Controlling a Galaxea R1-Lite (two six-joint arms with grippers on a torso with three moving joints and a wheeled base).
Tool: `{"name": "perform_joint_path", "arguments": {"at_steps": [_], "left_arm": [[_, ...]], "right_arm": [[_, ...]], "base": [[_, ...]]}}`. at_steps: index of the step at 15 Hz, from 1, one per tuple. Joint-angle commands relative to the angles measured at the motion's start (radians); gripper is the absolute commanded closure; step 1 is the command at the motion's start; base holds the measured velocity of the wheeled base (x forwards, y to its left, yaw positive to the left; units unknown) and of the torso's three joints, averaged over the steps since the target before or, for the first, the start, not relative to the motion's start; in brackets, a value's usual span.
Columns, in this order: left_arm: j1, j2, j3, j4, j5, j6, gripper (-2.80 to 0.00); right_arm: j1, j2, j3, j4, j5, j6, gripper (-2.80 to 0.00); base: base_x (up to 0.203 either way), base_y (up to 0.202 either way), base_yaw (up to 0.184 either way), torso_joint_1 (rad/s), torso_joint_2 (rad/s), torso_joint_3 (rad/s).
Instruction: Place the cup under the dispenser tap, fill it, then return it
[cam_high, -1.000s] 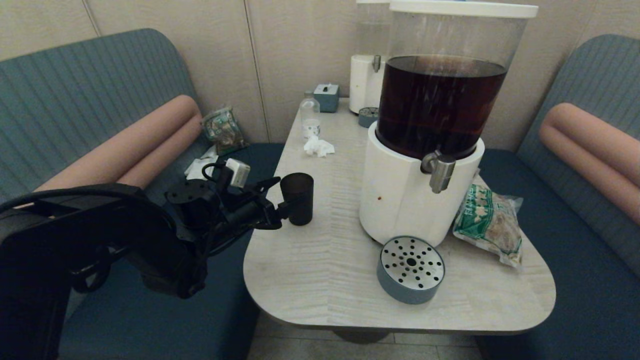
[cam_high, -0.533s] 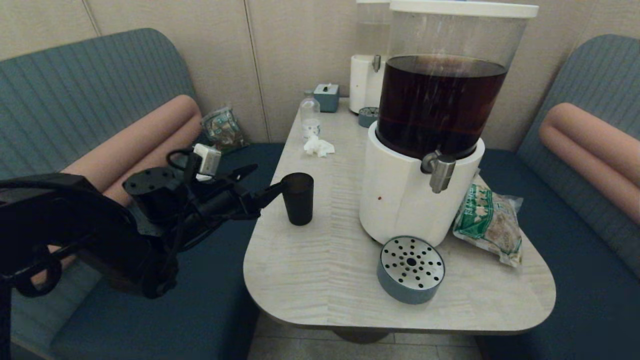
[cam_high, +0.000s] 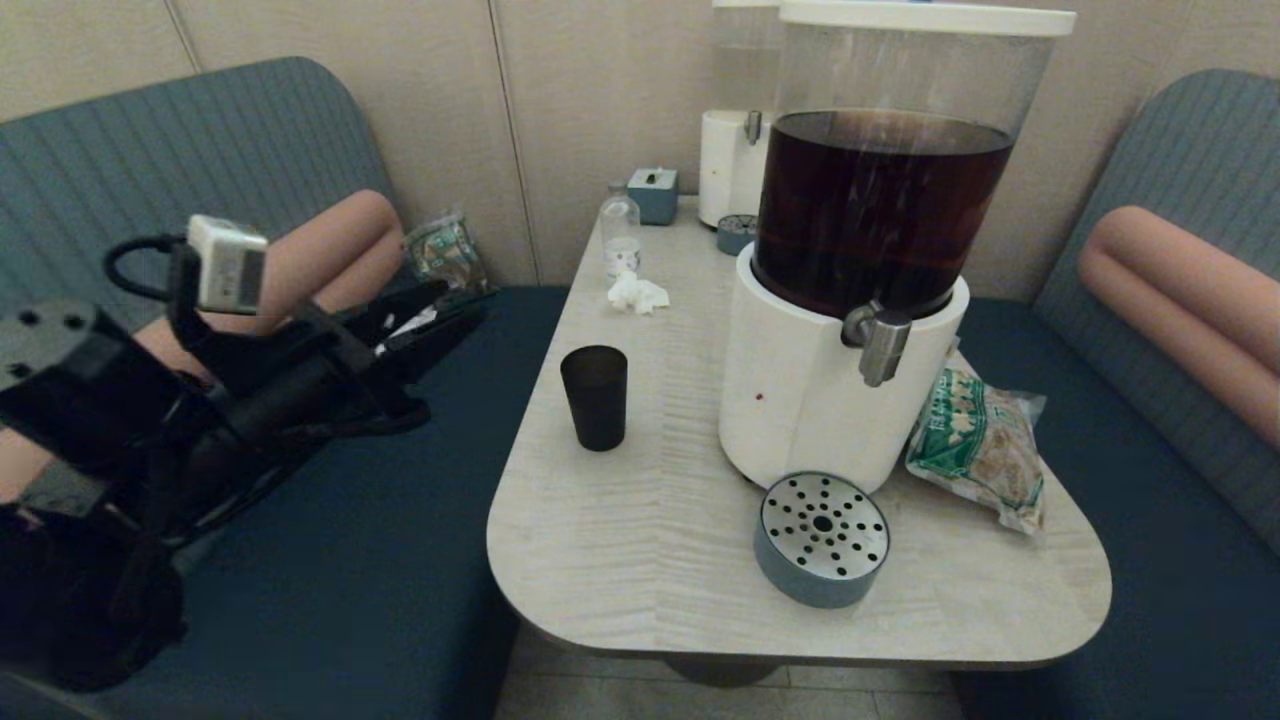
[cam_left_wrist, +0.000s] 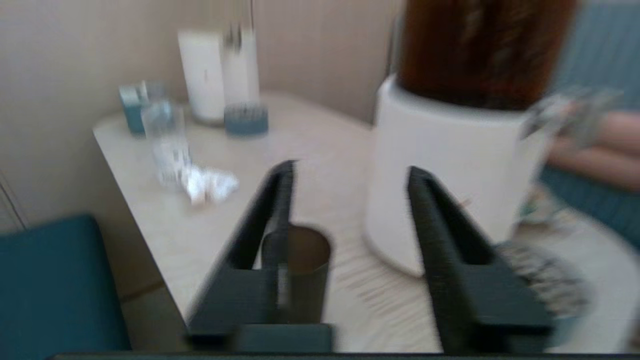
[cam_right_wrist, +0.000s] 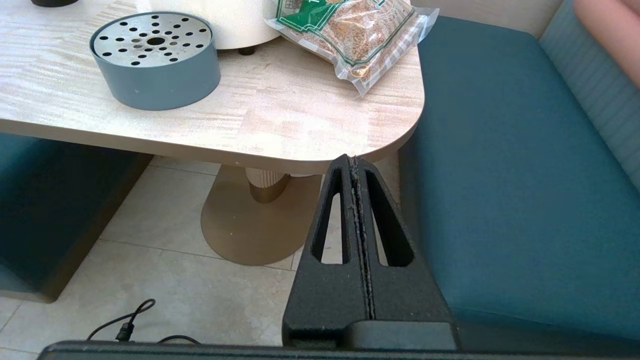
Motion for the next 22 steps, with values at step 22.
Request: {"name": "perform_joint_path", "arguments": {"at_steps": [22], "left_arm": [[0.21, -1.396, 0.515, 0.829, 0.172, -0.132, 0.0]], "right_arm": [[0.0, 0.002, 0.0, 0.0, 0.0, -0.001, 0.0]], "base": [[0.0, 0.0, 0.0, 0.0, 0.0, 0.0]]}}
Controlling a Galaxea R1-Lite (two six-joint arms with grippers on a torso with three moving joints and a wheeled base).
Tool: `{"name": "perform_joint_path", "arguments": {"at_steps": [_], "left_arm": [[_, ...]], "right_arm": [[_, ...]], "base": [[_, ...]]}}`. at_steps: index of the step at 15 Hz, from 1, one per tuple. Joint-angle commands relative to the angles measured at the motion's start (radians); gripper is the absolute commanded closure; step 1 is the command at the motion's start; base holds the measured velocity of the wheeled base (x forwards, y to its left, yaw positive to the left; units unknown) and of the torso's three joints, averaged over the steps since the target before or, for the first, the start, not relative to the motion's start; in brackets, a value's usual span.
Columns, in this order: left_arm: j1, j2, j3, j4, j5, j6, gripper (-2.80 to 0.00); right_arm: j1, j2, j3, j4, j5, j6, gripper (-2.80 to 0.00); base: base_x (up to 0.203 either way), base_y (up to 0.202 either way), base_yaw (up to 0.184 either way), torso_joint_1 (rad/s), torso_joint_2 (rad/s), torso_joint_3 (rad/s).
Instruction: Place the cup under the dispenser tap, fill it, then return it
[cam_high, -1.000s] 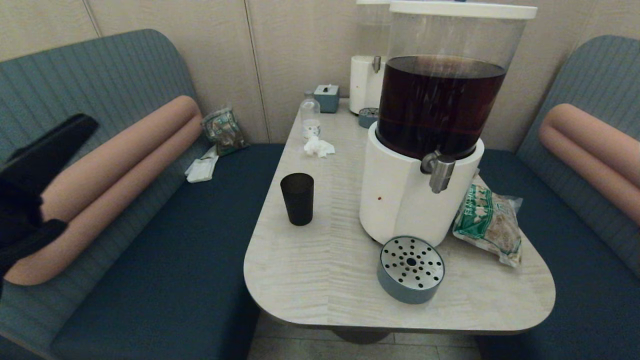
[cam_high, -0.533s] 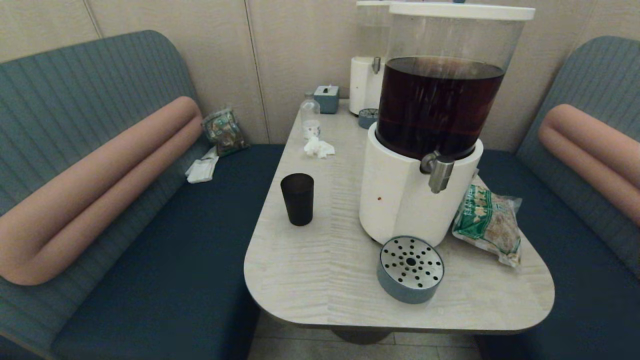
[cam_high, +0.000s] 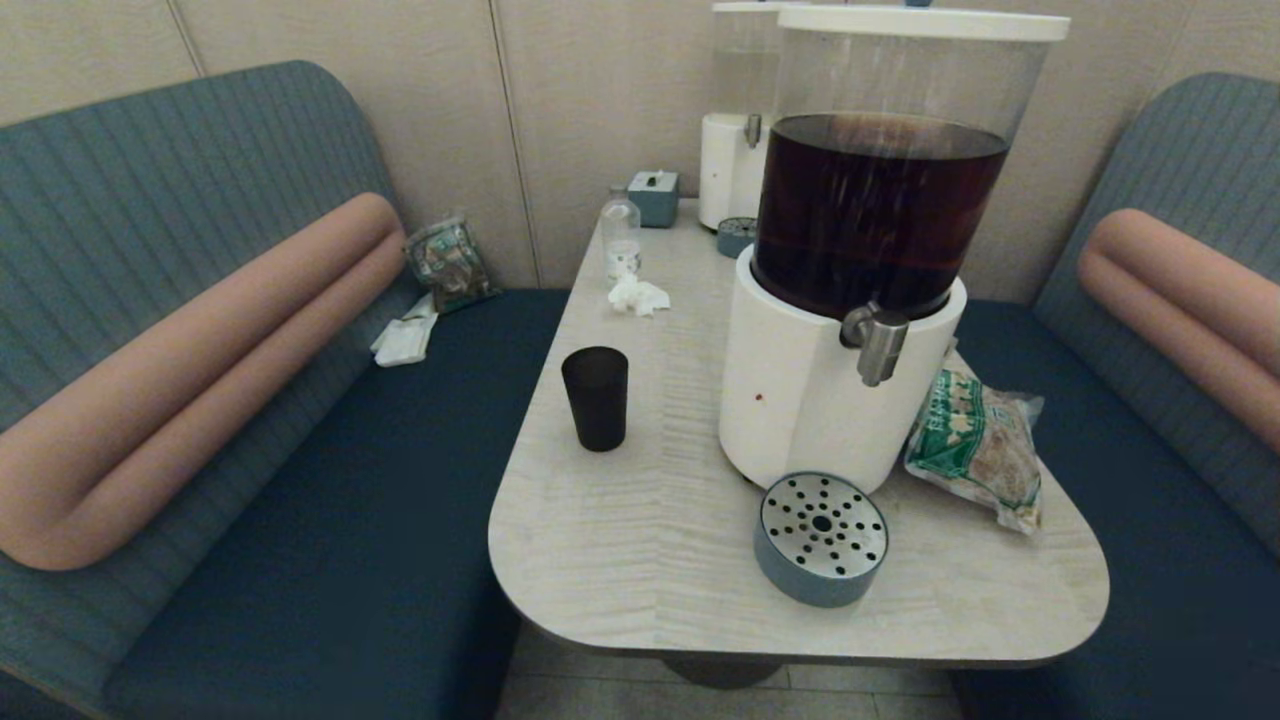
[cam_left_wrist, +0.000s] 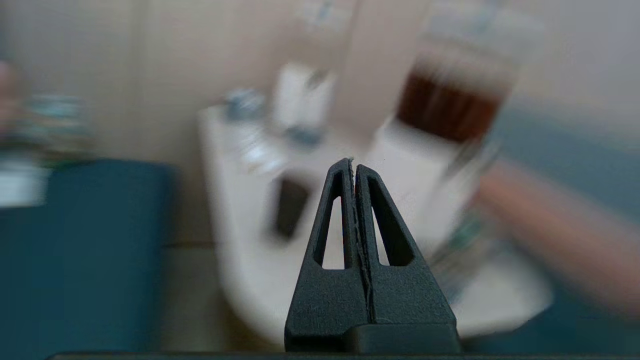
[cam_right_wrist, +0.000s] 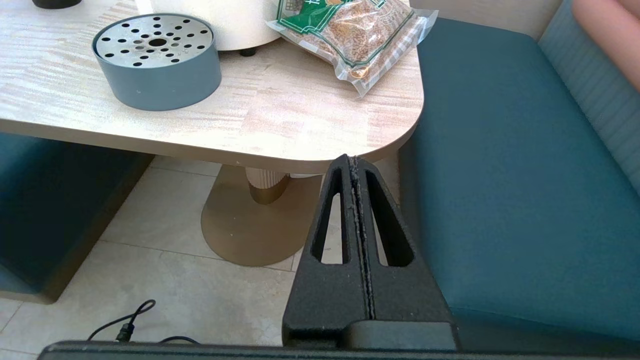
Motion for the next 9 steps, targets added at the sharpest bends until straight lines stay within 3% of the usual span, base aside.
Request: {"name": "perform_joint_path", "arguments": {"at_steps": [1, 2, 7, 9], "left_arm": [[0.0, -0.022, 0.084, 0.008, 0.0, 0.228, 0.0], [0.0, -0.022, 0.087, 0.019, 0.02, 0.27, 0.0], [0.0, -0.022, 0.088, 0.014, 0.165, 0.357, 0.0], [0.0, -0.023, 0.088, 0.014, 0.163, 0.34, 0.0]], "right_arm": [[0.0, 0.002, 0.0, 0.0, 0.002, -0.001, 0.0], [0.0, 0.002, 0.0, 0.0, 0.001, -0.001, 0.0], [0.0, 0.002, 0.0, 0.0, 0.001, -0.001, 0.0], [0.0, 0.002, 0.0, 0.0, 0.001, -0.001, 0.0]], "base": [[0.0, 0.0, 0.0, 0.0, 0.0, 0.0], [0.0, 0.0, 0.0, 0.0, 0.0, 0.0], [0.0, 0.0, 0.0, 0.0, 0.0, 0.0], [0.0, 0.0, 0.0, 0.0, 0.0, 0.0]]}}
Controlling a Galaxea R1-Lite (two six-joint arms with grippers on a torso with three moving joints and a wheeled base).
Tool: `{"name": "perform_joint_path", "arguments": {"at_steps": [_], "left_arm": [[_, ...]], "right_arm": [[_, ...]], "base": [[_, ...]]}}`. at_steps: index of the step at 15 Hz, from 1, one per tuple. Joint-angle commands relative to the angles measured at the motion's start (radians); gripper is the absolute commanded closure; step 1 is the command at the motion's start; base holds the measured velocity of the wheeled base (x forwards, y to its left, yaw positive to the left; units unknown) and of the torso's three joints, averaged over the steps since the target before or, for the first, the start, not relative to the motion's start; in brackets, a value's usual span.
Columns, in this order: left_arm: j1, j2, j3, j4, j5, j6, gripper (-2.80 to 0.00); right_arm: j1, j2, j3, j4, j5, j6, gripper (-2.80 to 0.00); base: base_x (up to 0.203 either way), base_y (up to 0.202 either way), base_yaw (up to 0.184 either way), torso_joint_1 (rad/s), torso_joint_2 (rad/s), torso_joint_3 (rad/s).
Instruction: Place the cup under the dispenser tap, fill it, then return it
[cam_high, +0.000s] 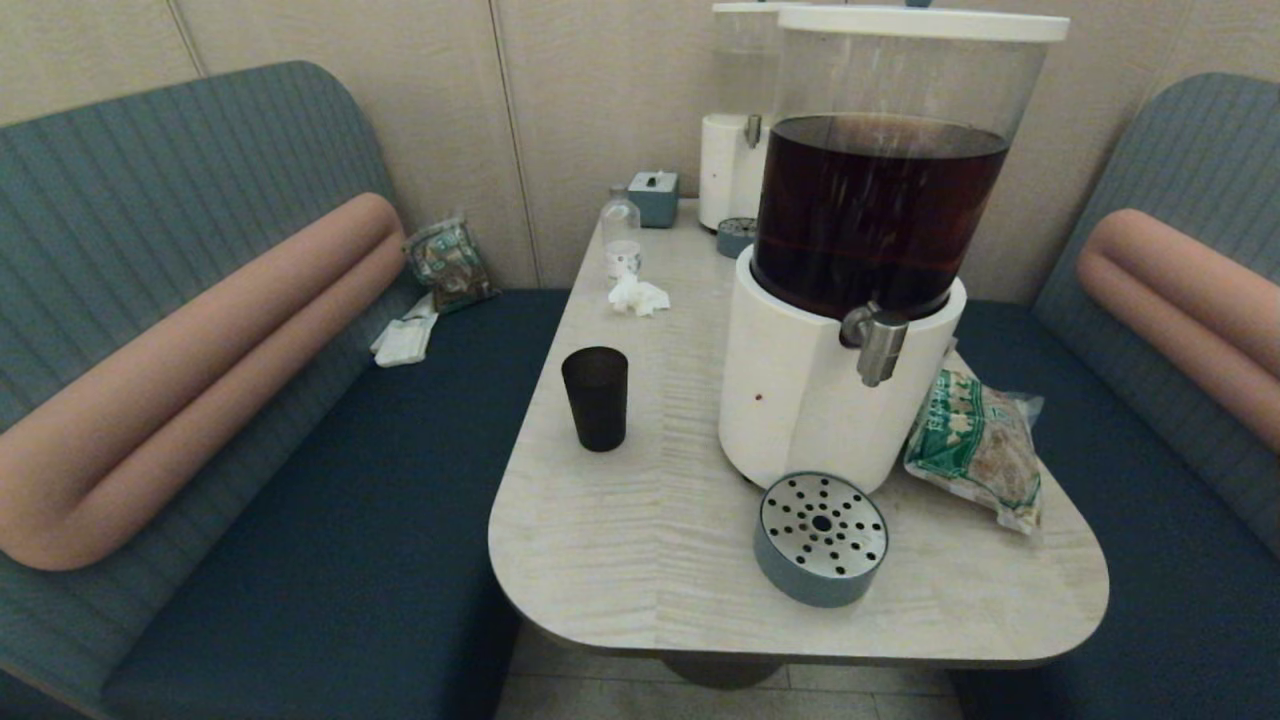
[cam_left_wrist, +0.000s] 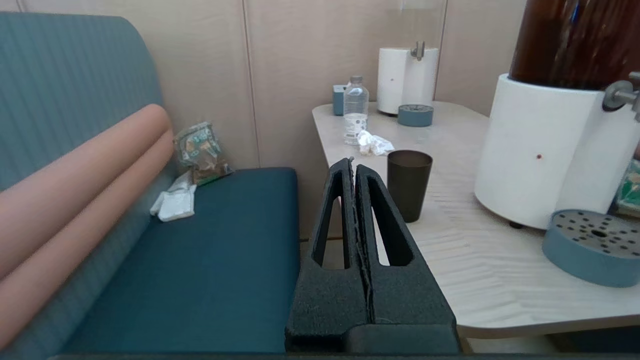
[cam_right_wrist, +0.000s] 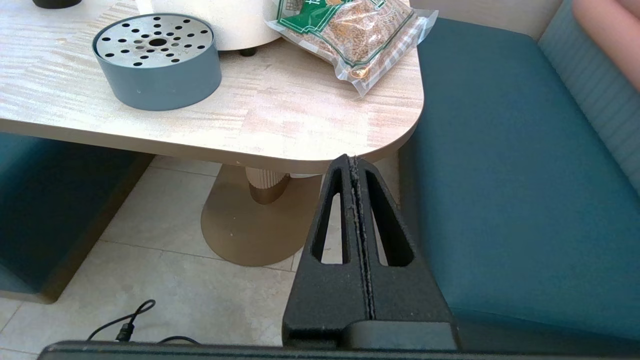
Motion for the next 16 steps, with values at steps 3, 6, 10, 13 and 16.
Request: {"name": "perform_joint_path", "arguments": {"at_steps": [3, 6, 10, 13, 16], "left_arm": [[0.0, 0.006, -0.015, -0.029, -0.012, -0.202, 0.0], [0.0, 0.005, -0.03, -0.039, -0.015, -0.281, 0.0], [-0.073, -0.042, -0.129, 0.136, -0.009, -0.368, 0.0], [-0.08, -0.208, -0.126, 0.299, -0.007, -0.36, 0.0], [-0.08, -0.276, -0.051, 0.349, 0.008, -0.189, 0.0]], "right_arm": [[0.0, 0.002, 0.0, 0.0, 0.0, -0.001, 0.0], [0.0, 0.002, 0.0, 0.0, 0.001, -0.001, 0.0], [0.0, 0.002, 0.0, 0.0, 0.002, -0.001, 0.0], [0.0, 0.002, 0.0, 0.0, 0.0, -0.001, 0.0], [0.0, 0.002, 0.0, 0.0, 0.0, -0.001, 0.0]], "base": [[0.0, 0.0, 0.0, 0.0, 0.0, 0.0], [0.0, 0.0, 0.0, 0.0, 0.0, 0.0], [0.0, 0.0, 0.0, 0.0, 0.0, 0.0], [0.0, 0.0, 0.0, 0.0, 0.0, 0.0], [0.0, 0.0, 0.0, 0.0, 0.0, 0.0]]}}
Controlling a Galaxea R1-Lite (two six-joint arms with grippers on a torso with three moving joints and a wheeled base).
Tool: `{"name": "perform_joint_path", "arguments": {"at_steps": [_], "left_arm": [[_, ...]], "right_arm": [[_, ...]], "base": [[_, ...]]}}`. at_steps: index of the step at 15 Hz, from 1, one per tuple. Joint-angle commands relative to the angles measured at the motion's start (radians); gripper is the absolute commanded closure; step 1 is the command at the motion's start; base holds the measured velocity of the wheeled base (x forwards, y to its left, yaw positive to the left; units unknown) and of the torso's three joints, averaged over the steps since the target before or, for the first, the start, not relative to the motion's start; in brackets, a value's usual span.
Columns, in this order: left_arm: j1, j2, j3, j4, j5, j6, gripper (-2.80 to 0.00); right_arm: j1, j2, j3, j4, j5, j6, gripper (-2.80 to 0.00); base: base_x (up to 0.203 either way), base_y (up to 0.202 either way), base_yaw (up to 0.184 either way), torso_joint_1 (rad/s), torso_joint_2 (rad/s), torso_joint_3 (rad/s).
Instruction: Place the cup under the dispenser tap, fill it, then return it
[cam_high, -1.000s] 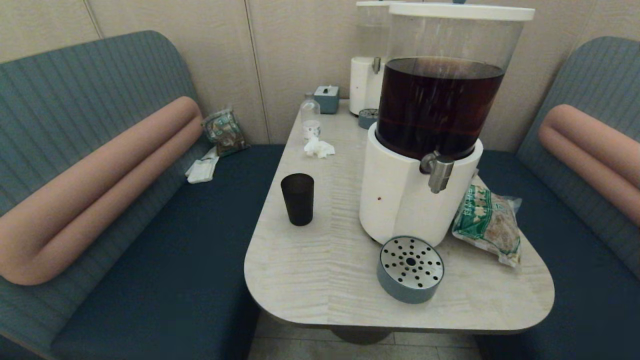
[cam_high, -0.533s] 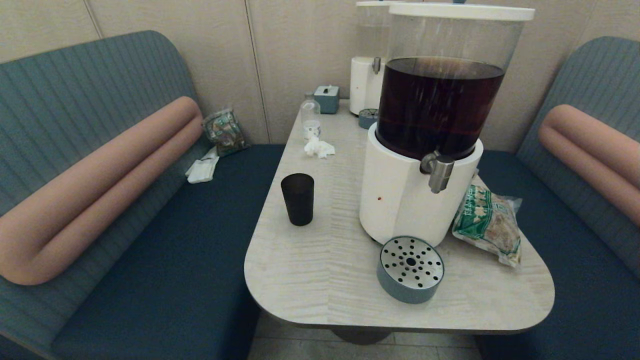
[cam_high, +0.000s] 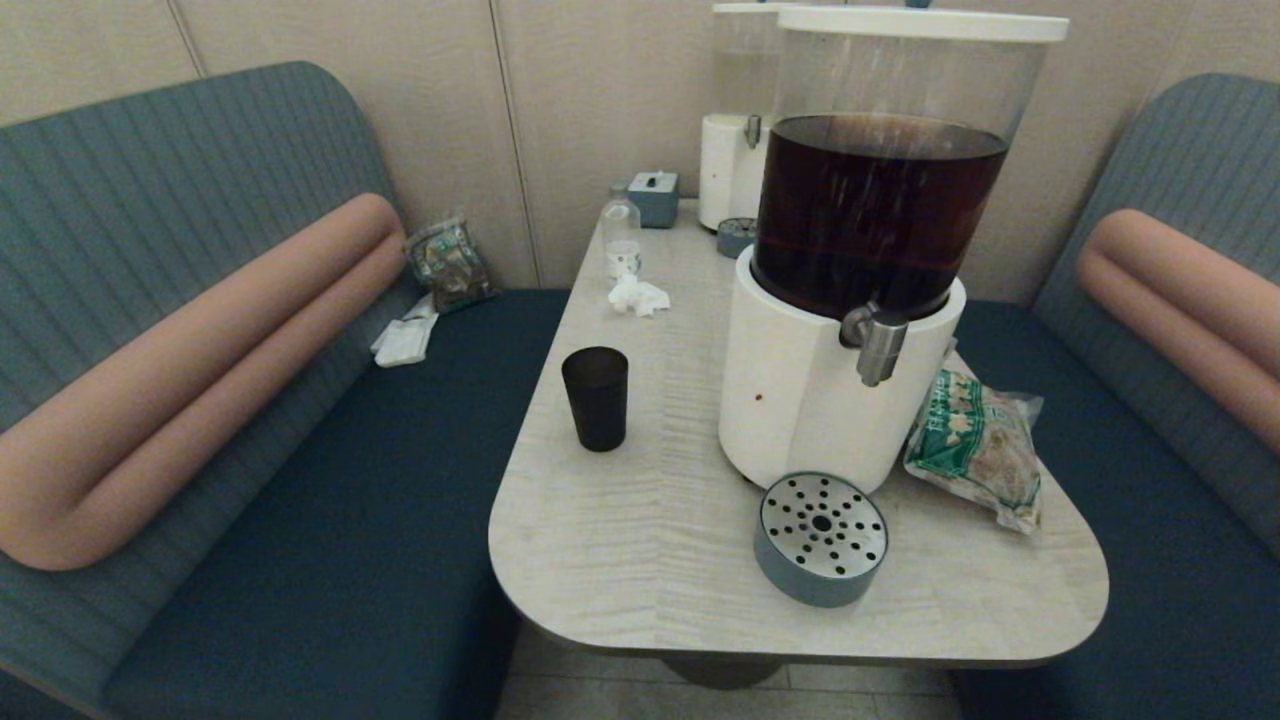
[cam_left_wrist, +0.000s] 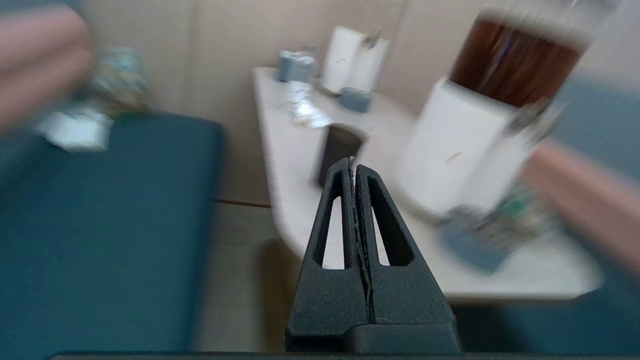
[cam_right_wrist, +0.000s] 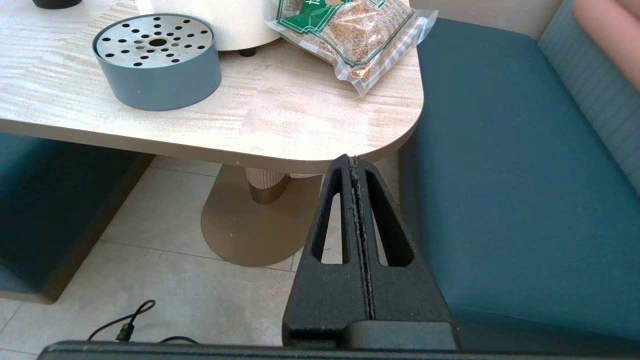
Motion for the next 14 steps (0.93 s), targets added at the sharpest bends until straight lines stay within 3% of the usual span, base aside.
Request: {"name": "perform_joint_path", "arguments": {"at_steps": [1, 3, 6, 14], "left_arm": [[0.0, -0.057, 0.07, -0.034, 0.007, 0.149, 0.0], [0.0, -0.056, 0.09, 0.01, 0.019, 0.248, 0.0], [0.0, -0.056, 0.091, 0.151, 0.074, 0.305, 0.0], [-0.001, -0.055, 0.06, 0.303, 0.184, 0.269, 0.0]], "right_arm": [[0.0, 0.002, 0.0, 0.0, 0.0, -0.001, 0.0], [0.0, 0.002, 0.0, 0.0, 0.0, -0.001, 0.0], [0.0, 0.002, 0.0, 0.0, 0.0, -0.001, 0.0], [0.0, 0.002, 0.0, 0.0, 0.0, -0.001, 0.0]], "base": [[0.0, 0.0, 0.0, 0.0, 0.0, 0.0], [0.0, 0.0, 0.0, 0.0, 0.0, 0.0], [0.0, 0.0, 0.0, 0.0, 0.0, 0.0], [0.0, 0.0, 0.0, 0.0, 0.0, 0.0]]}}
